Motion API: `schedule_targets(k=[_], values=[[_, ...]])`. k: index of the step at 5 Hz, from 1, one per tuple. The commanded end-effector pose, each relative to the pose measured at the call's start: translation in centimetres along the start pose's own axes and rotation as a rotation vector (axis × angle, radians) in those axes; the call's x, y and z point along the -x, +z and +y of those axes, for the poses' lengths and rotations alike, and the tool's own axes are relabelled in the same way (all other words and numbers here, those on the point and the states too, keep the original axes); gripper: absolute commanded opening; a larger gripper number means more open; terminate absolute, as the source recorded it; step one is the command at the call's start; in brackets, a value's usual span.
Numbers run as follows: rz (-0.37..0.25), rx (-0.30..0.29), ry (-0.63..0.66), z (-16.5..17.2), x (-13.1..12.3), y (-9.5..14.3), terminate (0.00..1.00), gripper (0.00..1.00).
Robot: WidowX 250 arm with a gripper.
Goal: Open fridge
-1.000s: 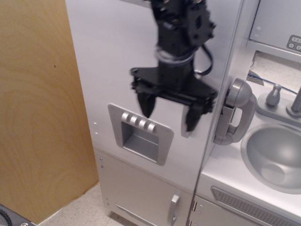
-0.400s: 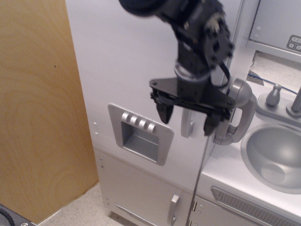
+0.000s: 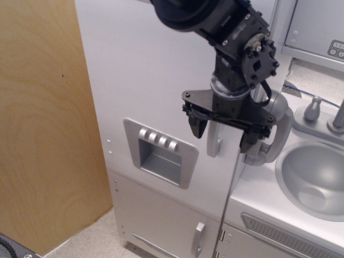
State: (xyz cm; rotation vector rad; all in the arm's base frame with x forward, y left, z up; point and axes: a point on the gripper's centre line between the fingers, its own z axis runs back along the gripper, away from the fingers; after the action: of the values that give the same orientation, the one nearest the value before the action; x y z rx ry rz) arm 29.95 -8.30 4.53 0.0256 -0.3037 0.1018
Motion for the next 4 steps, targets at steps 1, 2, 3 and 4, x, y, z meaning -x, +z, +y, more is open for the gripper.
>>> schedule_targets(k=[1, 2, 3, 4], values=[[-0.046, -0.013, 0.012, 0.5, -1.7, 0.6, 0.00, 1.00], [-0.045, 0.008, -0.004, 0.9, -2.5, 1.0, 0.00, 0.00], [-0.060, 0.022, -0.015, 1.3, -3.3, 1.2, 0.00, 0.00], [-0.066, 0.040, -0.025, 1.4, -3.6, 1.5, 0.00, 0.00]])
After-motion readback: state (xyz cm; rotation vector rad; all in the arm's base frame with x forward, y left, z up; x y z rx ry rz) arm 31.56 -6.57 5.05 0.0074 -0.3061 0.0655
